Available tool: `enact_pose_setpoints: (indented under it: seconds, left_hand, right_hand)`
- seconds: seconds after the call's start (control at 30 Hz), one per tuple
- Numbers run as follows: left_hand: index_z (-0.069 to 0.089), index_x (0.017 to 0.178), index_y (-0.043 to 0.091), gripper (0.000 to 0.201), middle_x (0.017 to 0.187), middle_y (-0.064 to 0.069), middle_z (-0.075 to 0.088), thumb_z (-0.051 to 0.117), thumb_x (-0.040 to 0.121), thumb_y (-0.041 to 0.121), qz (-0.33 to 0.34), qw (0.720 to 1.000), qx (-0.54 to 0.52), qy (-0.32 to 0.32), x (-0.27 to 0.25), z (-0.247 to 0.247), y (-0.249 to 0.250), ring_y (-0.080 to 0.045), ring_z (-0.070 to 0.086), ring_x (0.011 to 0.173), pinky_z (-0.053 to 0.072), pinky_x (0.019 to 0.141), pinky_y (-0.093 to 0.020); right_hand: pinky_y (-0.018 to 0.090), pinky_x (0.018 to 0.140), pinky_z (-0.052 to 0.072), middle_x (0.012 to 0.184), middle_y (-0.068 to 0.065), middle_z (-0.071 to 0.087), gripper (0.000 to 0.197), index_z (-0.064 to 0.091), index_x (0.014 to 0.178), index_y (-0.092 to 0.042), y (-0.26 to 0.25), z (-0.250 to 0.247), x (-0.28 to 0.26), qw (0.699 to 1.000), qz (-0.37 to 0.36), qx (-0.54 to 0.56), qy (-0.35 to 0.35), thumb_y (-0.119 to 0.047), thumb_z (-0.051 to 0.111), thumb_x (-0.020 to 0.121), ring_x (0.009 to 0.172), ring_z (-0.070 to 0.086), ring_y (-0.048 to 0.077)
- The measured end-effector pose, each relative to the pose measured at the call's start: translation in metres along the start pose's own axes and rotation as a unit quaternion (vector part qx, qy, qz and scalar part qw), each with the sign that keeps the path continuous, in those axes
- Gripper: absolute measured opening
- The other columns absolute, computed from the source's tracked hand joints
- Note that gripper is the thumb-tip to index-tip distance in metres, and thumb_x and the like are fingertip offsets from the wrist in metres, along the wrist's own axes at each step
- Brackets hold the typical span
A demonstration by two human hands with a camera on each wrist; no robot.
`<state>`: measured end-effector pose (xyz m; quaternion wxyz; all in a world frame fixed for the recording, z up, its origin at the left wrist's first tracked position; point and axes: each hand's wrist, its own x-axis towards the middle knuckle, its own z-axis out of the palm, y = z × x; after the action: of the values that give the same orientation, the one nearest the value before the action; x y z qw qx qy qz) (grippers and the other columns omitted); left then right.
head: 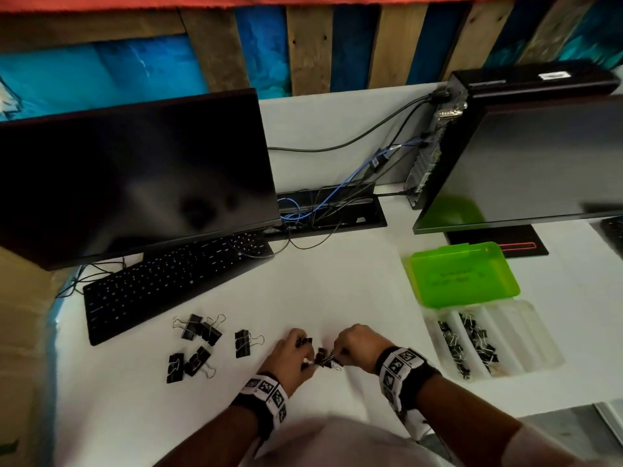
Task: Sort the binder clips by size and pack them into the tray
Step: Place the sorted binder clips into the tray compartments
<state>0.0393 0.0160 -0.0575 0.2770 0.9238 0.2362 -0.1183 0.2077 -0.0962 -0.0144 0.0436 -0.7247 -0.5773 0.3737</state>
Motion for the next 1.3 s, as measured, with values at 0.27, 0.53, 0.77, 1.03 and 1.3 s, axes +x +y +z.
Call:
enact_pose_setpoints:
  seconds: [0.27,0.53,0.77,1.03,1.3]
  left_hand:
    - [0.058,0.098,0.018,0.025,0.119,0.005,0.038,0.068,0.075,0.019,0.005,0.996,-0.083,-0.011,0.006,0.002,0.000,-0.013,0.052,0.085,0.042,0.082,-0.017]
    - [0.039,0.131,0.034,0.062,0.122,-0.001,0.035,0.067,0.078,0.019,-0.023,0.998,-0.008,-0.056,0.017,-0.001,0.031,-0.025,0.056,0.096,0.049,0.090,-0.037]
    - [0.053,0.118,0.025,0.034,0.126,-0.008,0.039,0.060,0.085,0.026,0.002,0.997,0.045,-0.056,0.025,0.001,0.040,-0.028,0.052,0.102,0.048,0.086,-0.035]
    - [0.053,0.100,0.007,0.018,0.093,-0.007,0.056,0.061,0.084,0.005,-0.052,0.985,-0.161,0.024,0.031,0.004,0.061,-0.019,0.061,0.079,0.058,0.072,-0.032]
    - [0.063,0.107,0.022,0.028,0.116,0.007,0.039,0.068,0.081,0.014,-0.003,0.990,-0.138,0.006,0.074,-0.017,0.108,-0.013,0.056,0.095,0.032,0.075,0.001]
  right_hand:
    - [0.033,0.070,0.047,0.090,0.009,0.069,0.019,0.068,0.084,-0.012,0.018,0.004,-0.006,0.999,0.025,-0.027,-0.024,-0.008,0.051,0.076,0.082,0.061,0.030]
    - [0.038,0.069,0.046,0.098,0.017,0.064,0.029,0.042,0.115,-0.013,0.008,0.011,-0.002,0.998,0.052,0.009,0.029,-0.017,0.050,0.086,0.086,0.060,0.036]
    - [0.034,0.074,0.049,0.092,0.011,0.068,0.016,0.064,0.090,-0.012,0.016,0.012,-0.005,0.994,0.070,0.068,0.047,-0.014,0.051,0.082,0.087,0.062,0.030]
    - [0.028,0.074,0.048,0.086,0.009,0.072,0.015,0.070,0.082,-0.012,0.029,-0.001,-0.023,0.982,0.084,0.135,0.099,-0.009,0.055,0.079,0.085,0.063,0.027]
    - [0.018,0.064,0.039,0.081,0.008,0.073,0.011,0.070,0.079,-0.013,0.068,-0.034,-0.058,0.962,0.121,0.163,0.185,-0.008,0.060,0.078,0.078,0.064,0.023]
